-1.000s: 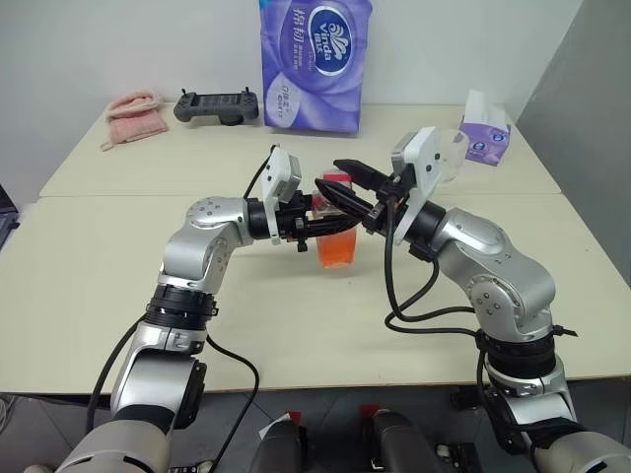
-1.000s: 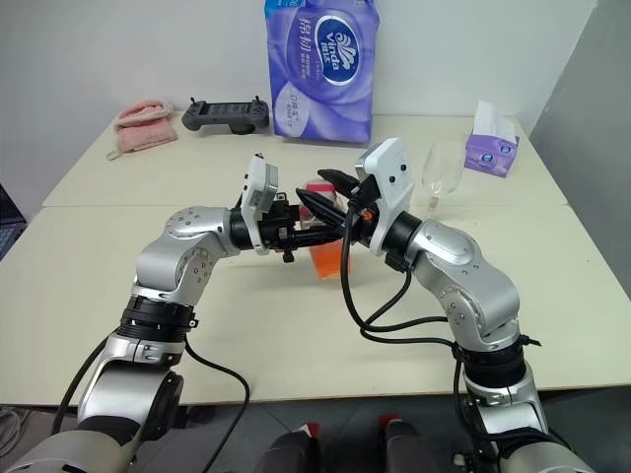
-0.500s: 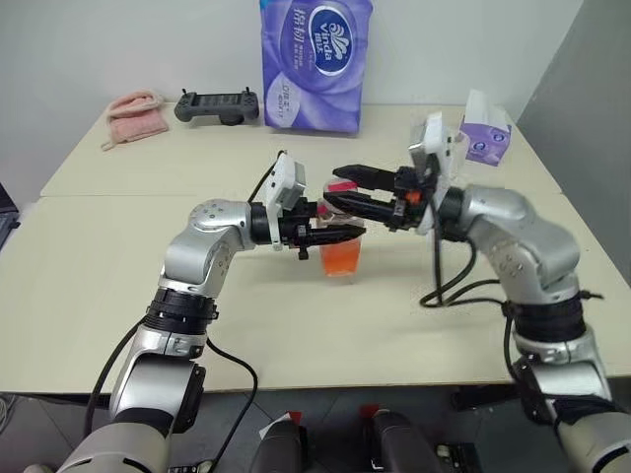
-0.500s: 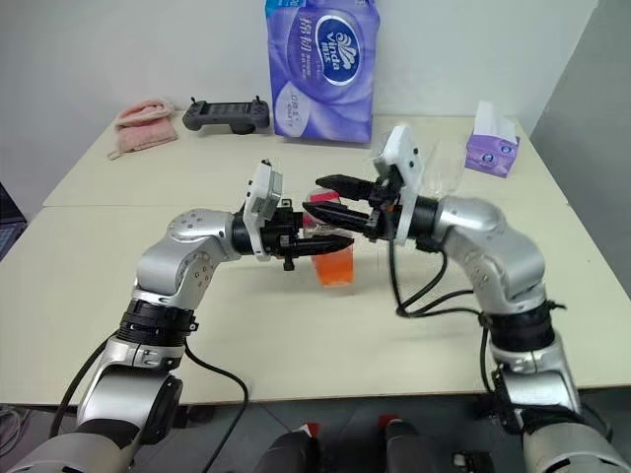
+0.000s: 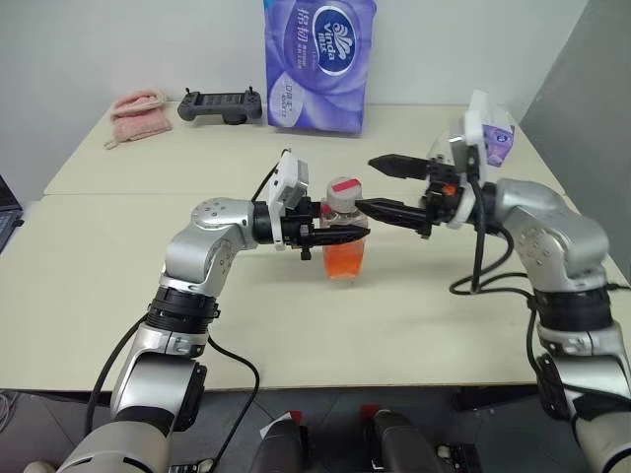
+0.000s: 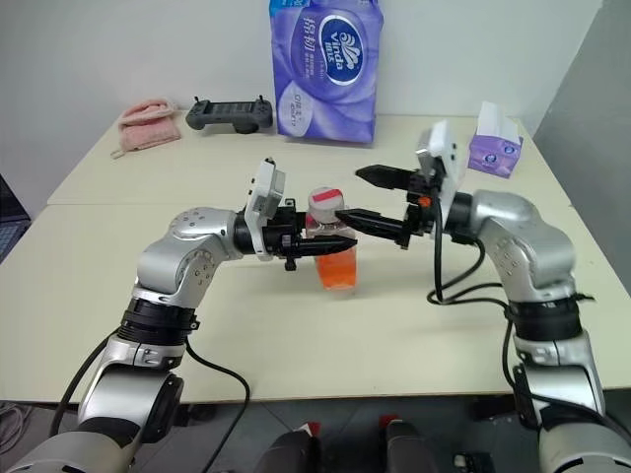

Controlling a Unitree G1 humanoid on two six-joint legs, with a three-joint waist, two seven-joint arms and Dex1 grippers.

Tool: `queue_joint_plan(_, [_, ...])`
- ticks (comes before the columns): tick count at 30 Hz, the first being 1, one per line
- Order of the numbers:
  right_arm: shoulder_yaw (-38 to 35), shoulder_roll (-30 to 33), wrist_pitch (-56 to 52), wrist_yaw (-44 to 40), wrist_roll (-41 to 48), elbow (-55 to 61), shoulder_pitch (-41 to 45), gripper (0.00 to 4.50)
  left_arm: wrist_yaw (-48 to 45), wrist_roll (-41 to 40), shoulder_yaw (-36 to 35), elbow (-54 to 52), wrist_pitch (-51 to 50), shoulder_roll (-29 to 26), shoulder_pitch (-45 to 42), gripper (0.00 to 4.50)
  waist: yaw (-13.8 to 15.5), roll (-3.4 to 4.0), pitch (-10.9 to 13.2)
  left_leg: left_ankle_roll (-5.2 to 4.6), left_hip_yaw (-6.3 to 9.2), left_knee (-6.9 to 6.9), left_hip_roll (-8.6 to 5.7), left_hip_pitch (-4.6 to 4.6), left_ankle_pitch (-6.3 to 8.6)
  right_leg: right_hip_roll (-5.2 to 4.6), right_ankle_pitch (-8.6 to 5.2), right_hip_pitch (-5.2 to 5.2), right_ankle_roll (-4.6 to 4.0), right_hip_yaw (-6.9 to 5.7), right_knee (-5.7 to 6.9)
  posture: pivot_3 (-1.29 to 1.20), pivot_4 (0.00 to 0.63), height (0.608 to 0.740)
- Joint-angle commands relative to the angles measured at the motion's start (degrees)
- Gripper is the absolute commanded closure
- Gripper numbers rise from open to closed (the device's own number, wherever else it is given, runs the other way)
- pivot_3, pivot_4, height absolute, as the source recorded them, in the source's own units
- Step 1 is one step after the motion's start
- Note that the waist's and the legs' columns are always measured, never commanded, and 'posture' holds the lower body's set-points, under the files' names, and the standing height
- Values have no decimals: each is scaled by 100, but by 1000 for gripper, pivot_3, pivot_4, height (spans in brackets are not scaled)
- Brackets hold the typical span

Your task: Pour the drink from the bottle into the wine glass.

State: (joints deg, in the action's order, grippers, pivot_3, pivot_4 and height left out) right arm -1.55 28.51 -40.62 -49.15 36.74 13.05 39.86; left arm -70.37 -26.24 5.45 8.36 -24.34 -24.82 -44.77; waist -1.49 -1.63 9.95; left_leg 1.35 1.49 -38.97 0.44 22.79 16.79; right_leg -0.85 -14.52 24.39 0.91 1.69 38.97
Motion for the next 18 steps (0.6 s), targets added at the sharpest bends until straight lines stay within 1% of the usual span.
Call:
queue_joint_plan(1, [22, -364, -298, 983, 130, 1169, -119, 28, 23, -82, -120, -192, 132, 25, -165, 2764, -41, 2, 1, 0, -1, 0, 1, -1, 0, 2, 0, 0, 0, 1, 1, 0, 150, 740])
queue_joint_plan(4, [505, -945, -291, 1775, -223, 1649, -238, 28, 2, -60, -88, -151, 135, 48, -170, 2764, -54, 4, 1, 1, -6, 4, 9, -8, 0, 12, 0, 1, 0, 8, 2, 0, 150, 740])
queue_joint_plan(7, [699, -1228, -251, 2104, -399, 1673, -246, 28, -34, -32, -58, -94, 160, 58, -199, 2764, -31, 3, 1, 3, -4, 2, 8, -6, -2, 19, 0, 2, 0, 5, 2, 0, 150, 740])
queue_joint_plan(11, [741, -1321, -197, 2203, -473, 1593, -202, 28, -42, -13, -44, -33, 170, 77, -272, 2764, 13, 3, 1, 2, -3, -2, -7, -2, -2, 22, 0, -1, 0, 2, -1, 0, 150, 740])
queue_joint_plan(17, [660, -1295, -165, 2175, -457, 1509, -166, 28, -41, -16, -38, -65, 163, 57, -258, 2764, -18, 3, 1, 1, -3, -1, -4, -4, -1, 25, 0, -1, 0, 4, -1, 0, 150, 740])
queue_joint_plan(18, [601, -1314, -191, 2199, -404, 1486, -169, 195, -38, -16, -40, -79, 160, 48, -244, 2764, -20, 3, 1, 1, -4, -1, -2, -4, -1, 29, 0, -1, 0, 4, 0, 0, 150, 740])
